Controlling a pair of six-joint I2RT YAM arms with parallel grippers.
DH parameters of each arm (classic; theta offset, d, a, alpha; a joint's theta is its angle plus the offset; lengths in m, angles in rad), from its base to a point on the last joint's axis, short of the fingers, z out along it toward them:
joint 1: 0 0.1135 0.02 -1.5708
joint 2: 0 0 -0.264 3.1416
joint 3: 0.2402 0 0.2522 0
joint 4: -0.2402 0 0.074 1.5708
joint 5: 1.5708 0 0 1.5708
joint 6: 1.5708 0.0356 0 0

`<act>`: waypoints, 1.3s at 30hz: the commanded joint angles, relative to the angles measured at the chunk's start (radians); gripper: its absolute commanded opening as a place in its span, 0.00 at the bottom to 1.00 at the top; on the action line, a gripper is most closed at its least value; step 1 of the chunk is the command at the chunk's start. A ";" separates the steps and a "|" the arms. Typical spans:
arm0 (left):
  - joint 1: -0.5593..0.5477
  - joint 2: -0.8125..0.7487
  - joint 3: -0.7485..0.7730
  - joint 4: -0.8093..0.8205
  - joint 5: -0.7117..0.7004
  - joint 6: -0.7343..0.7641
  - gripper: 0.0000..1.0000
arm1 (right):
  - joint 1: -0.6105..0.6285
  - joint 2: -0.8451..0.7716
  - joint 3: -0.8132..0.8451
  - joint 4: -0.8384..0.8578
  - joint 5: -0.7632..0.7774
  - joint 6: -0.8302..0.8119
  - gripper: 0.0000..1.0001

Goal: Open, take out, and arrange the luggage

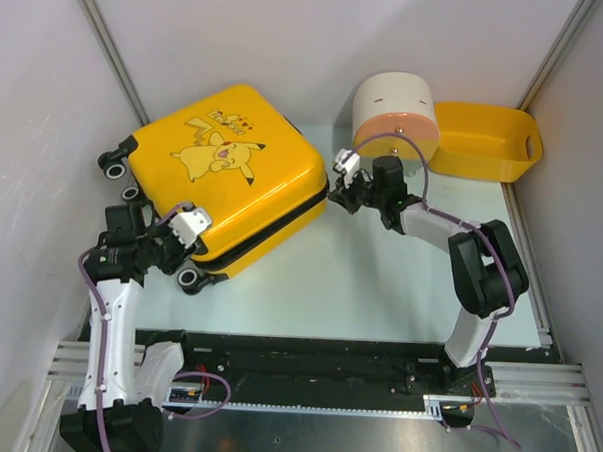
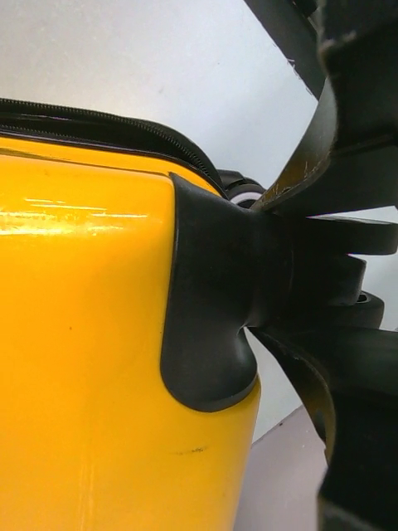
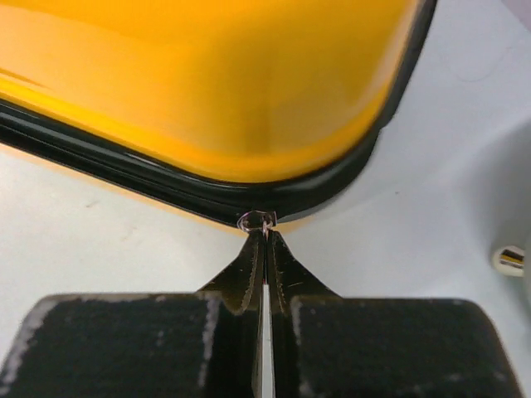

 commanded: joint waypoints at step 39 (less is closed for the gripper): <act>0.078 0.589 0.776 0.411 0.013 -0.845 1.00 | -0.036 0.216 0.203 0.301 -0.342 -0.164 0.00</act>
